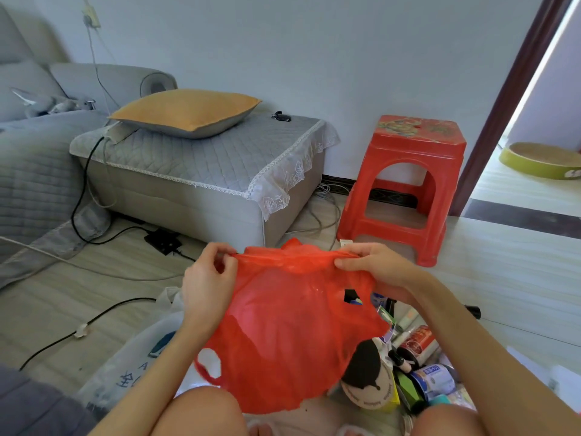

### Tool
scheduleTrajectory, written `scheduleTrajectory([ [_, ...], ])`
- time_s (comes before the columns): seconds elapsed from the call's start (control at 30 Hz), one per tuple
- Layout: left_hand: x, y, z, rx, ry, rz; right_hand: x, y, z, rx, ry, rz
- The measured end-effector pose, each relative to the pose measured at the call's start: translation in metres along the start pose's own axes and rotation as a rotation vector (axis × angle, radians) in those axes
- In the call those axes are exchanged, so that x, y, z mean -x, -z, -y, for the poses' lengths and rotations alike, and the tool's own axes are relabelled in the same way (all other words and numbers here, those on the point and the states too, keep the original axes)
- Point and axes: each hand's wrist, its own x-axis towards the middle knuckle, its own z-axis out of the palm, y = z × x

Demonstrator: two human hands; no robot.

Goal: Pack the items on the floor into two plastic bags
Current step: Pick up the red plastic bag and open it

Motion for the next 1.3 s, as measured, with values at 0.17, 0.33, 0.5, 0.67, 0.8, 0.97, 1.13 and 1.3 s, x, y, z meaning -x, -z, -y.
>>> scheduleTrajectory([
  [0.17,0.001,0.003,0.001,-0.094,-0.388,-0.017,0.001,-0.012,0.002,-0.165,-0.047,0.150],
  [0.33,0.006,-0.009,-0.017,-0.257,-0.984,0.256,-0.007,-0.026,-0.001,-0.125,-0.014,0.104],
  [0.5,0.005,-0.018,-0.010,-0.373,-0.991,0.241,-0.009,-0.030,-0.001,-0.066,0.007,0.077],
  [0.67,0.002,-0.021,-0.008,-0.306,-0.934,0.201,-0.004,-0.027,0.005,0.196,0.076,-0.061],
  [0.8,0.007,-0.017,-0.005,-0.110,-0.648,0.329,-0.002,-0.021,0.006,0.533,0.036,-0.067],
  [0.97,0.007,-0.012,-0.009,-0.061,-0.478,0.285,-0.009,-0.013,-0.004,0.705,0.242,-0.336],
  [1.13,0.006,-0.007,-0.019,-0.245,-0.230,0.080,-0.016,-0.012,-0.009,0.849,0.461,-0.566],
  [1.3,-0.003,-0.006,-0.022,-0.168,0.056,0.013,-0.007,-0.029,0.001,1.075,0.871,-0.693],
])
